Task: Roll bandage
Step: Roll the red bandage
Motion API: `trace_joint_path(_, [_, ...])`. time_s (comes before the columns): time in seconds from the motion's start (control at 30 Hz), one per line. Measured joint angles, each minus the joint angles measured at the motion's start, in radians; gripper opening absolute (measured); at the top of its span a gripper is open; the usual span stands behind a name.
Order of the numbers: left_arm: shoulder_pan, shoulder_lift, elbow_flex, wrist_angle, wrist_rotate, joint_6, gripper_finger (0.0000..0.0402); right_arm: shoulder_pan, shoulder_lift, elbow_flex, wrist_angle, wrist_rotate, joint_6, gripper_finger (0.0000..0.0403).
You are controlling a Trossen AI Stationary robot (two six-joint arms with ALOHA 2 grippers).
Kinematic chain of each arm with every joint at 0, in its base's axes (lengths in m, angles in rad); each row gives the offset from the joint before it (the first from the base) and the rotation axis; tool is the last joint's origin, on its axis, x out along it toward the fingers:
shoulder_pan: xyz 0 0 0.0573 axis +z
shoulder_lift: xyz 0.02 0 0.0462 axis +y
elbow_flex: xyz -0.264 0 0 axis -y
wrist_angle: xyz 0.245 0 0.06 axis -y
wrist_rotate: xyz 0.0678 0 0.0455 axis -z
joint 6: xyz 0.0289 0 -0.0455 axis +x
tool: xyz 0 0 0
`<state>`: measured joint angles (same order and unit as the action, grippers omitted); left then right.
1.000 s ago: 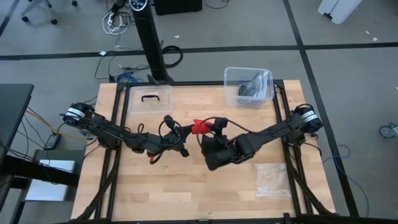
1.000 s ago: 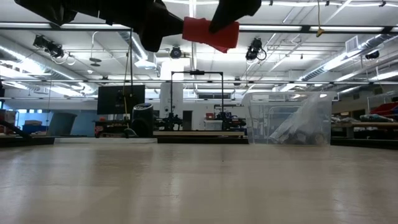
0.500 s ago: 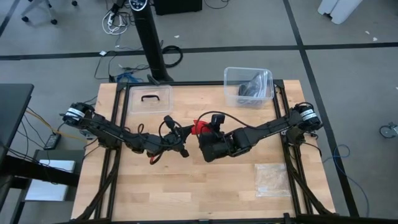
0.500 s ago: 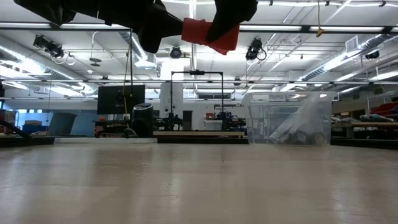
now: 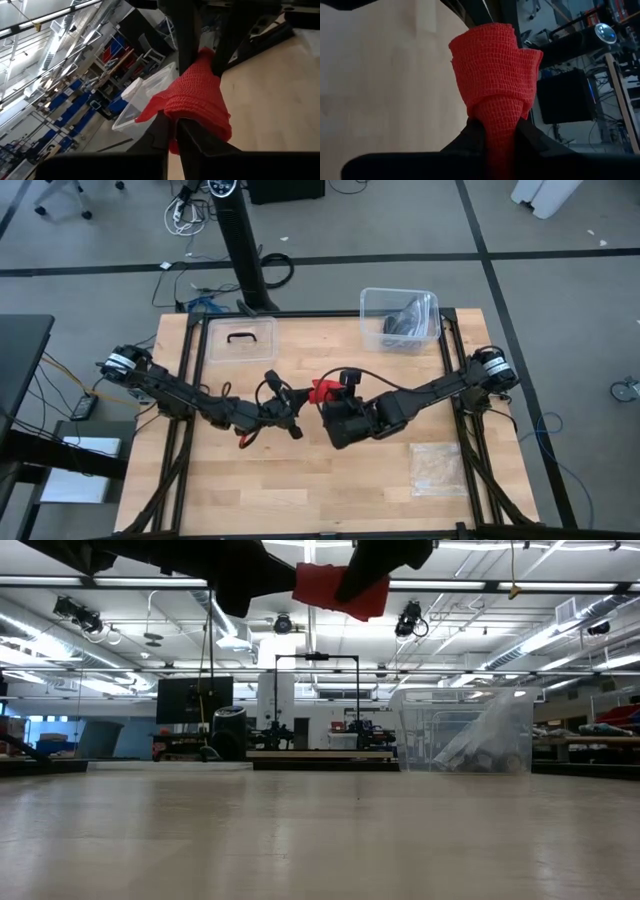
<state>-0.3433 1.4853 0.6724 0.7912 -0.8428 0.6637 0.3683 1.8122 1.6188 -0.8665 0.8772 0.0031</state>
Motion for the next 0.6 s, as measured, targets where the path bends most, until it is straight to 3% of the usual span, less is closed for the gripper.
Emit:
trace_joint_path(0.23, [-0.011,-0.001,-0.016,-0.012,-0.038,-0.083,0.005,0.01,0.0,-0.008,-0.118,-0.059,0.081,0.0054])
trace_joint_path(0.37, [-0.008,-0.002,-0.084,-0.012,-0.017,-0.21,0.0052,0.012,0.001,-0.066,-0.119,-0.089,0.138,0.0054])
trace_joint_path(0.5, [0.003,-0.001,-0.176,0.127,0.081,-0.342,0.0052,0.008,0.001,-0.184,0.005,-0.145,0.143,0.0054])
trace_joint_path(0.6, [0.029,-0.001,-0.209,0.208,0.296,-0.461,0.005,-0.005,0.003,-0.281,0.147,-0.151,0.087,0.0054])
